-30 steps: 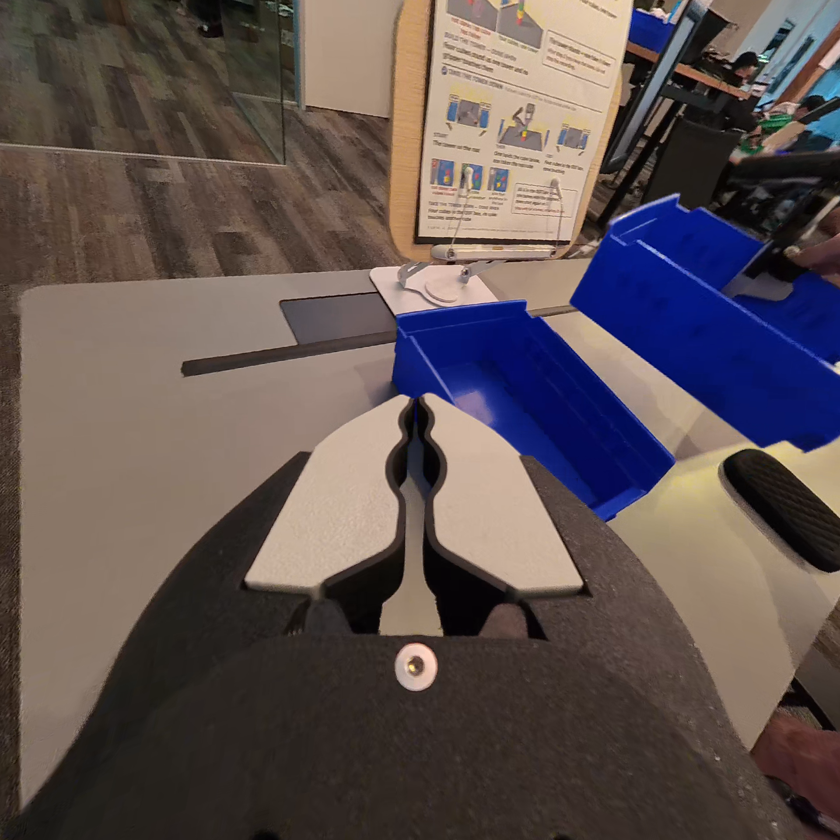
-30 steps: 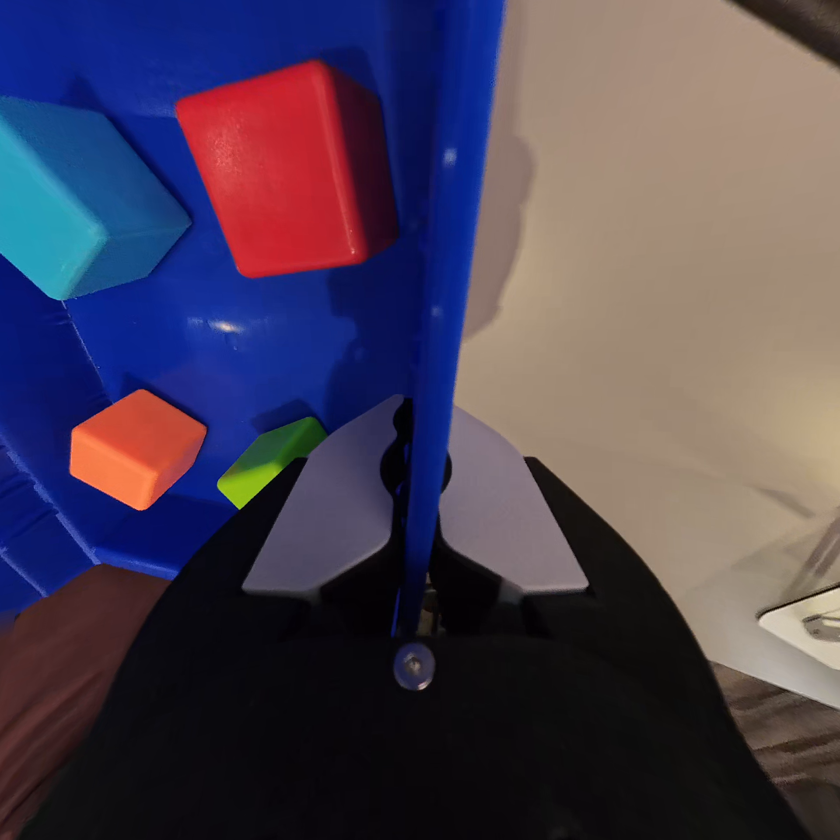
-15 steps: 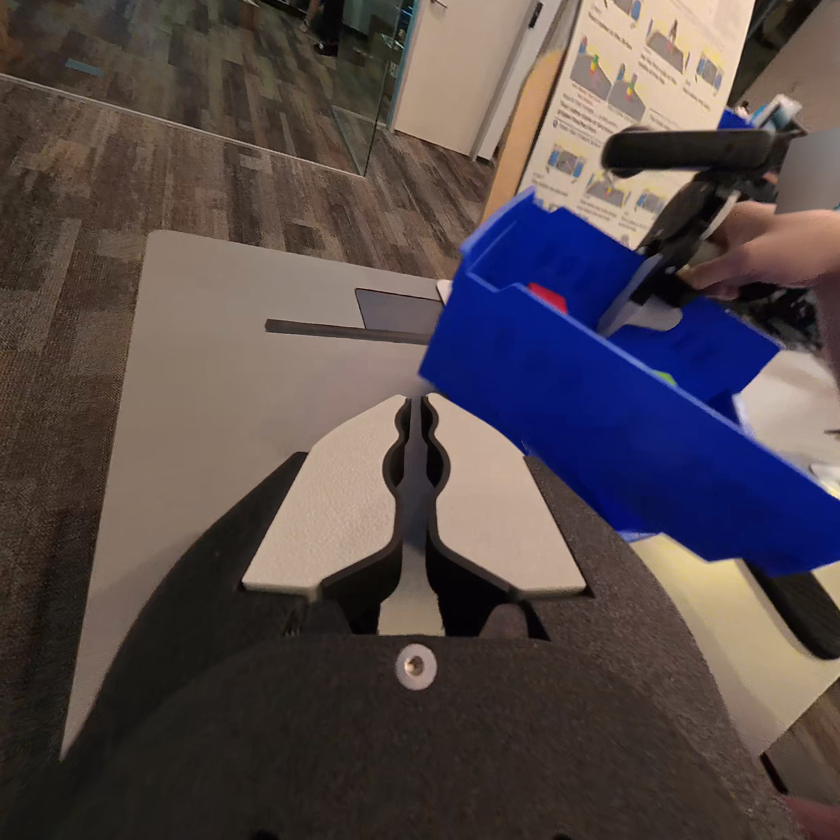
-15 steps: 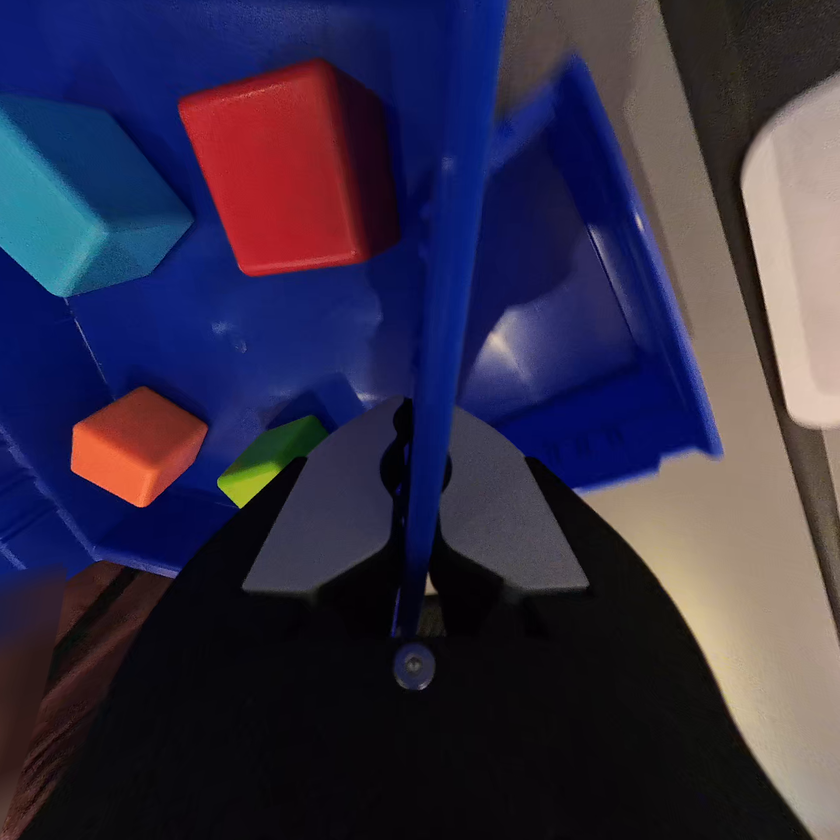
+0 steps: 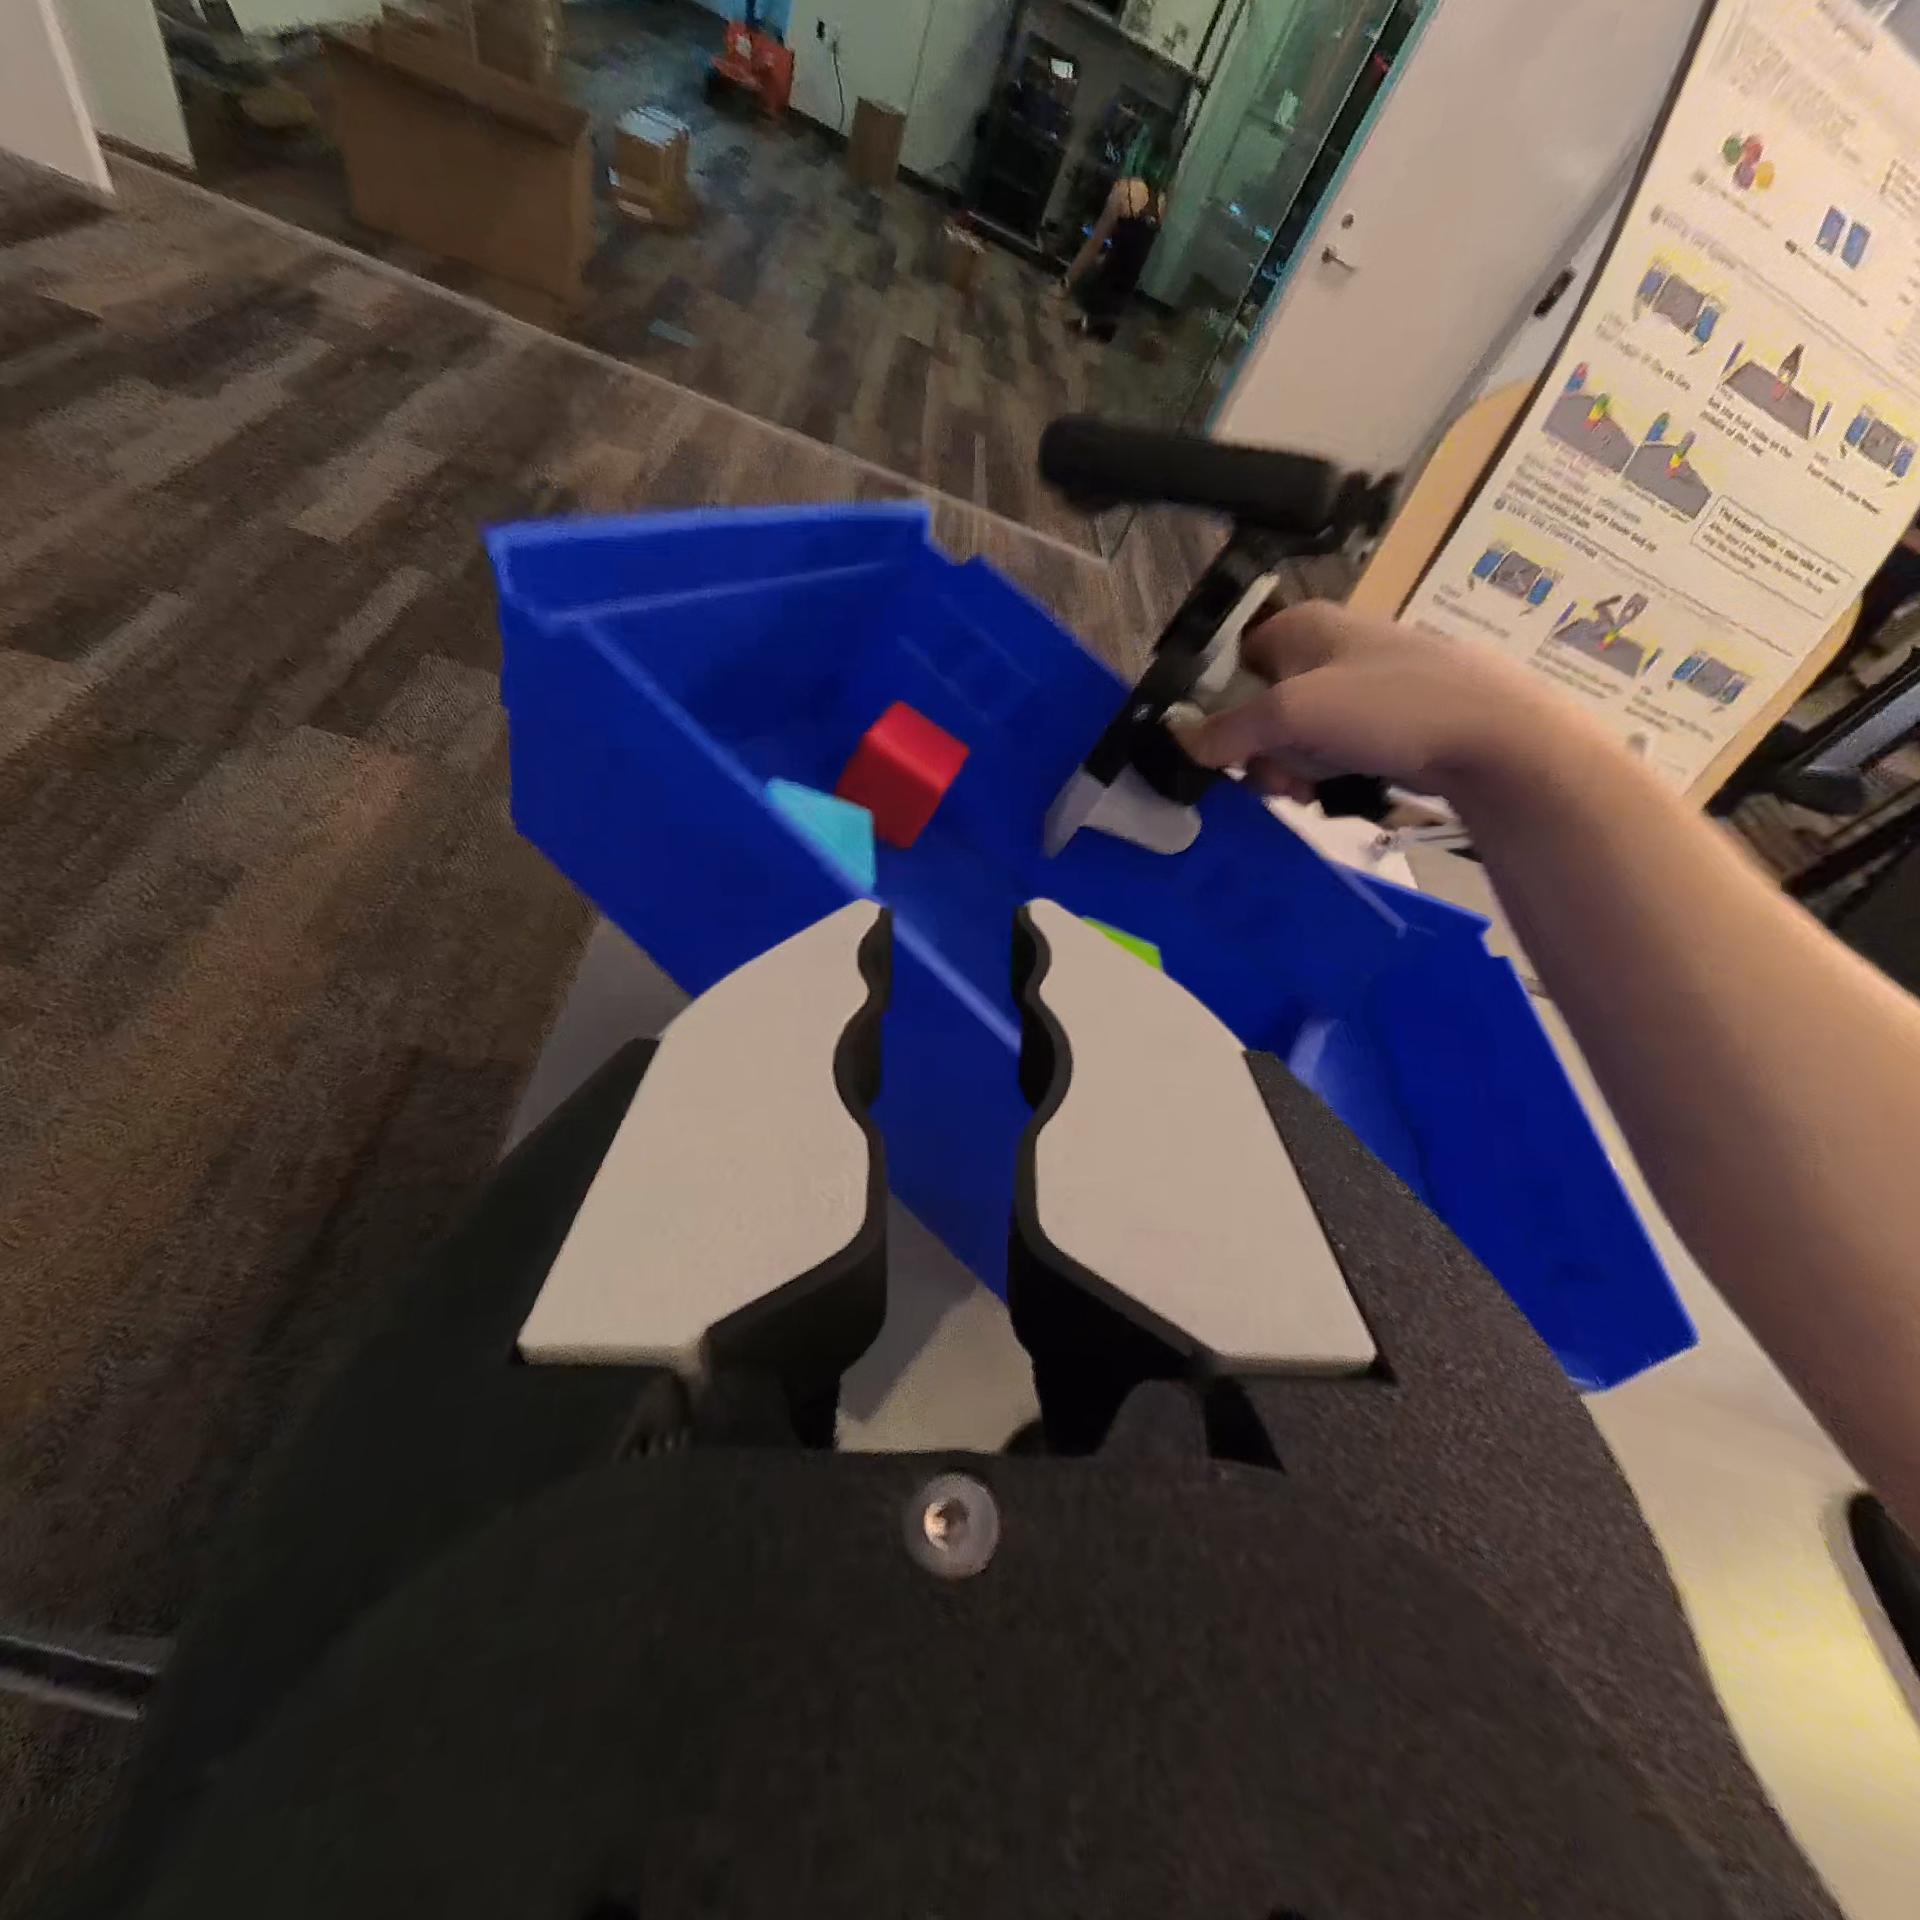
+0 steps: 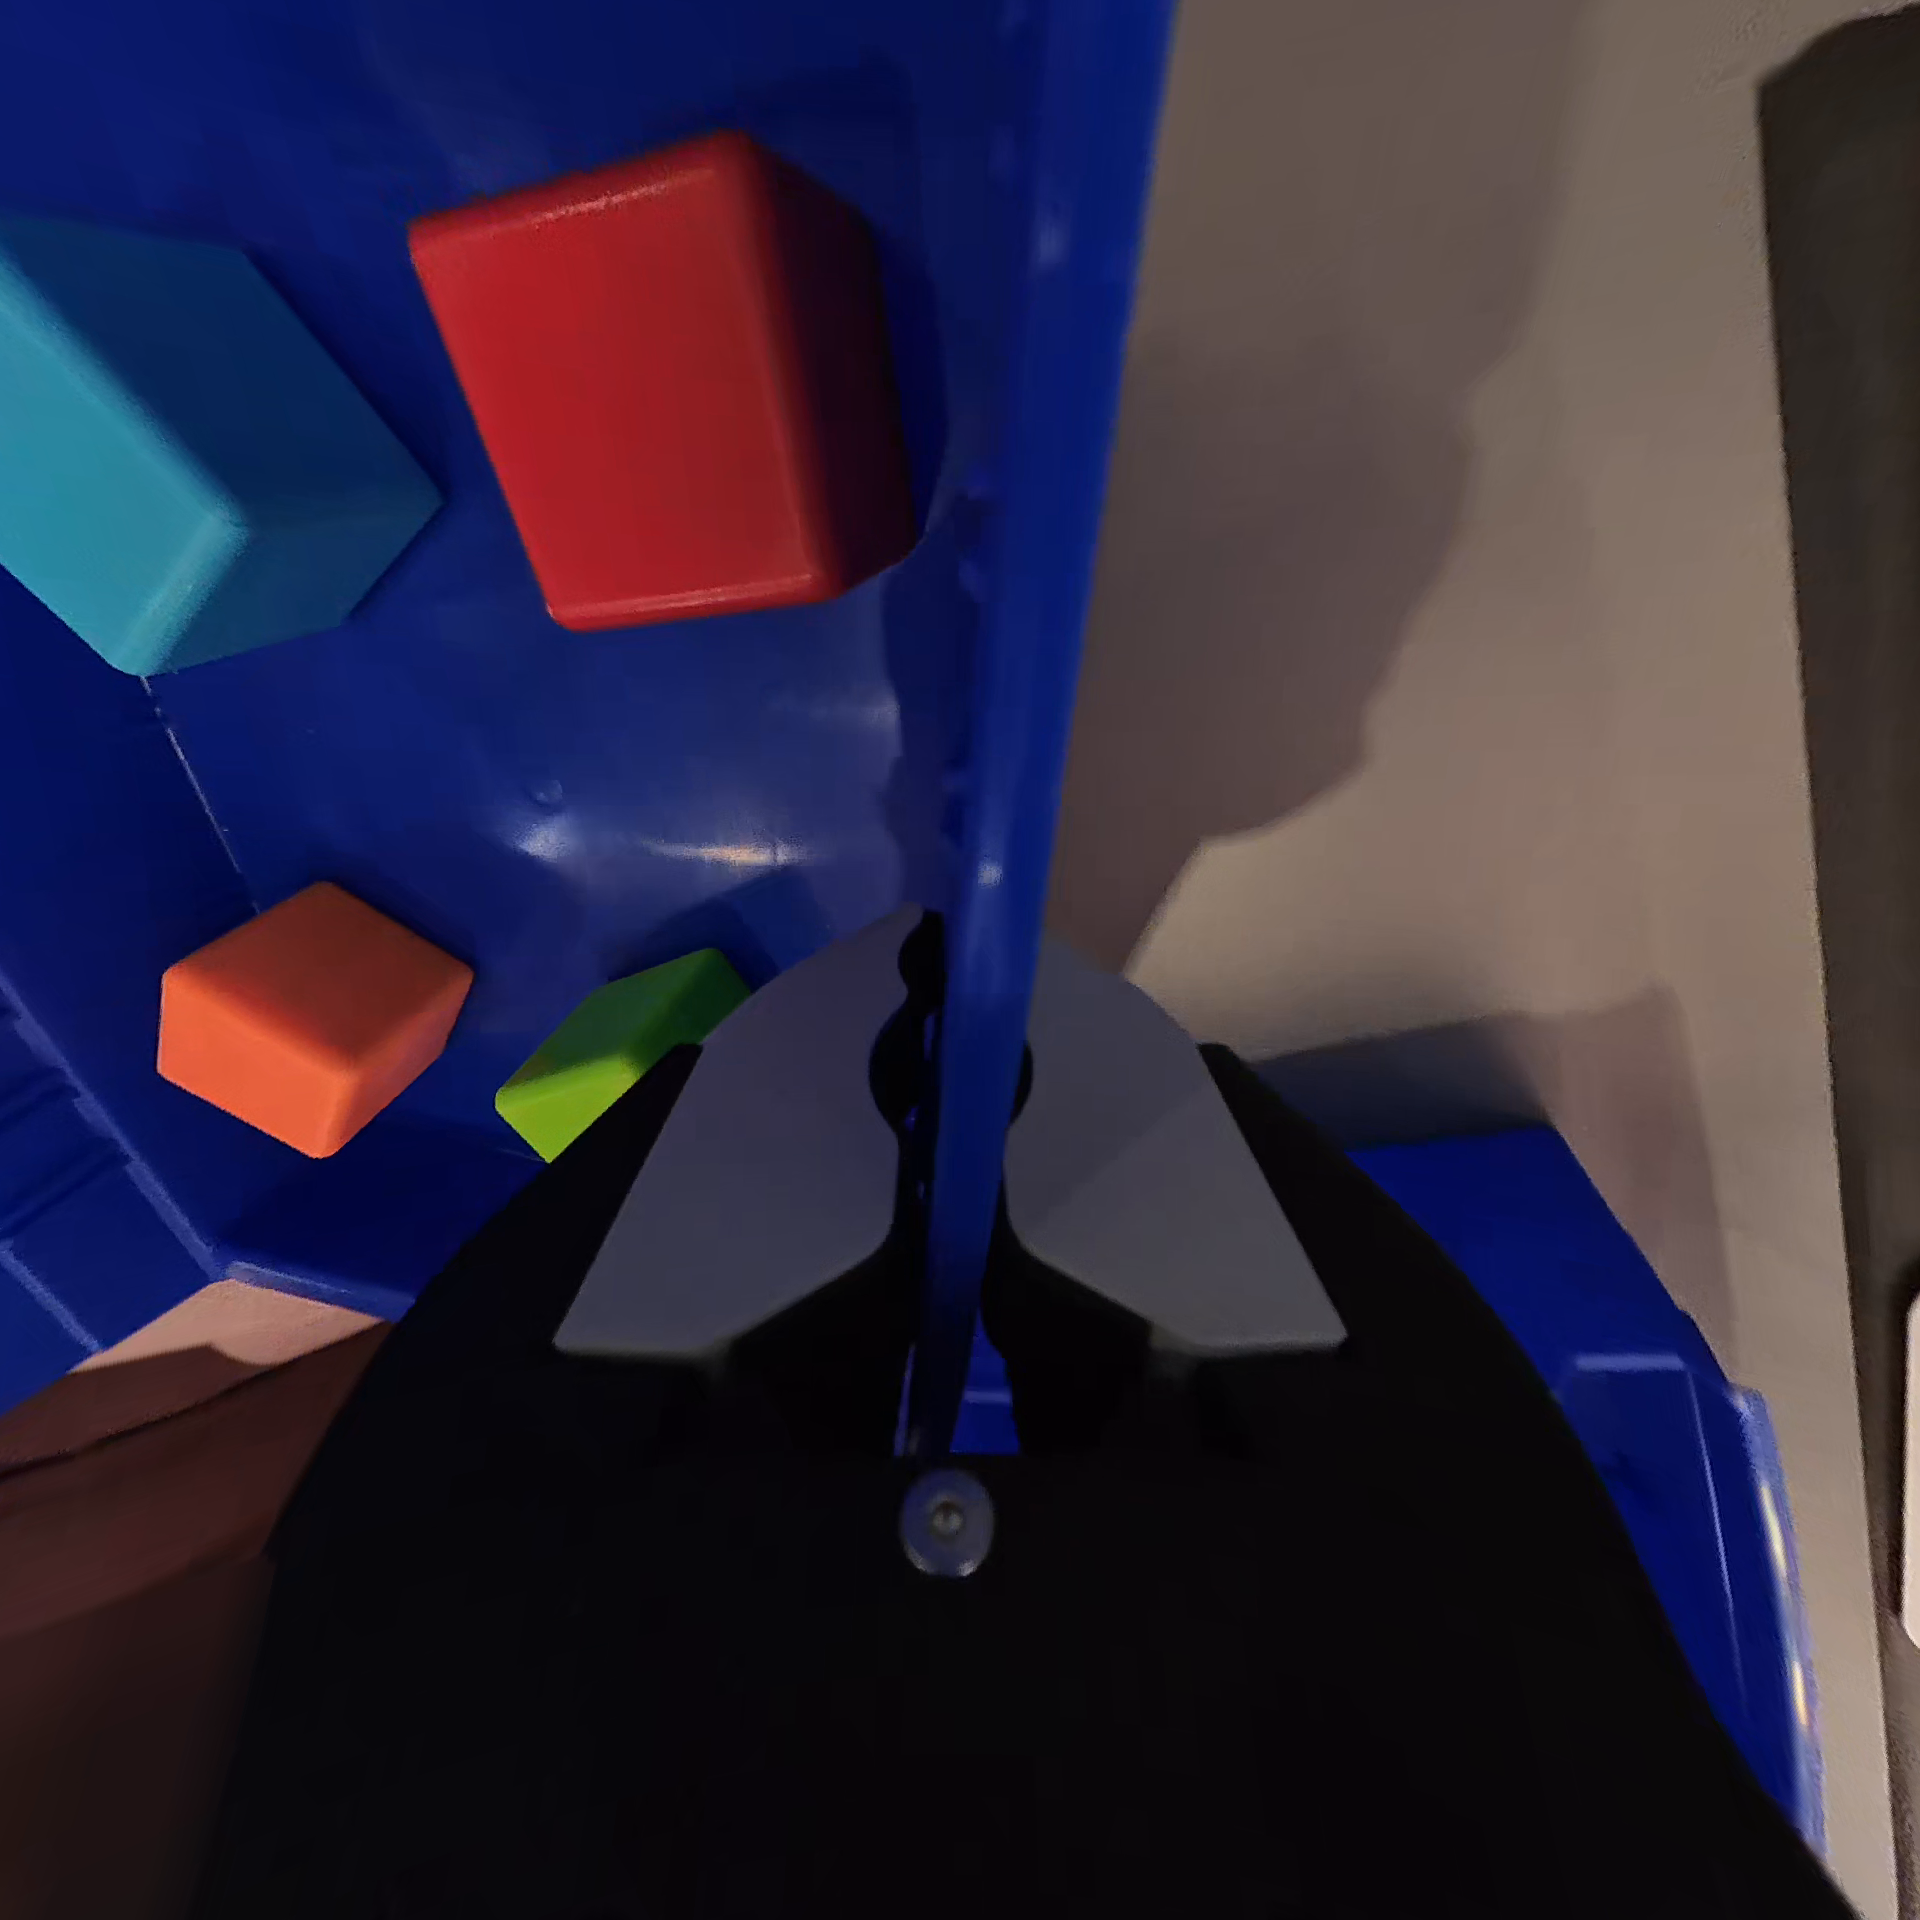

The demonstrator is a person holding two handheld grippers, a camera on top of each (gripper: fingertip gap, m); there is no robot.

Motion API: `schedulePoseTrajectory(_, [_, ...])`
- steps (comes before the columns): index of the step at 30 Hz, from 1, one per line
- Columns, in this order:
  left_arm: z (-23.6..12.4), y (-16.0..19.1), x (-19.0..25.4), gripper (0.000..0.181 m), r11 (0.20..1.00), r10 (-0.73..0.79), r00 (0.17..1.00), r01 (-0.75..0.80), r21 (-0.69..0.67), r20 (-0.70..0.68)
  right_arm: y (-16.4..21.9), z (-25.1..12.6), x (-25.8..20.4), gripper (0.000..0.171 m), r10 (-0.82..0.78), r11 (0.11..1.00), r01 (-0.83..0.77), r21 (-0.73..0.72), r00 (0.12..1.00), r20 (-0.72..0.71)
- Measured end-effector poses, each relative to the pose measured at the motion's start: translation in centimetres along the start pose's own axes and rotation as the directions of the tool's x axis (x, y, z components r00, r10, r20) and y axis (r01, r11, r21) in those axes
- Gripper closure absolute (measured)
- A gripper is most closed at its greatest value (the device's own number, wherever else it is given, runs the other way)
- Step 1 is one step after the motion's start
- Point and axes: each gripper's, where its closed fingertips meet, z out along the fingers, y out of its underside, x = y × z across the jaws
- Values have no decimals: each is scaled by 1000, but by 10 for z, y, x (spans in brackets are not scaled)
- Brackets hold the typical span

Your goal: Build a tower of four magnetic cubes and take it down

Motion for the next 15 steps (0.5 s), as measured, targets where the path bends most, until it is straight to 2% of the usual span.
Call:
schedulePoseTrajectory(4, [-9, -13, 23, 160, 996, 45, 996, -39, 80, -76, -7, 35, 8, 164, 24, 999, -25, -32, 1000, -16])
schedulePoseTrajectory(8, [3, -7, 40, 160, 995, 94, 986, -91, 30, -138, -5, 62, 20, 165, 54, 996, -58, -61, 996, -69])
schedulePoseTrajectory(15, [14, 1, 47, 159, 992, 120, 982, -124, -23, -147, 7, 86, 35, 164, 76, 991, -88, -97, 990, -120])
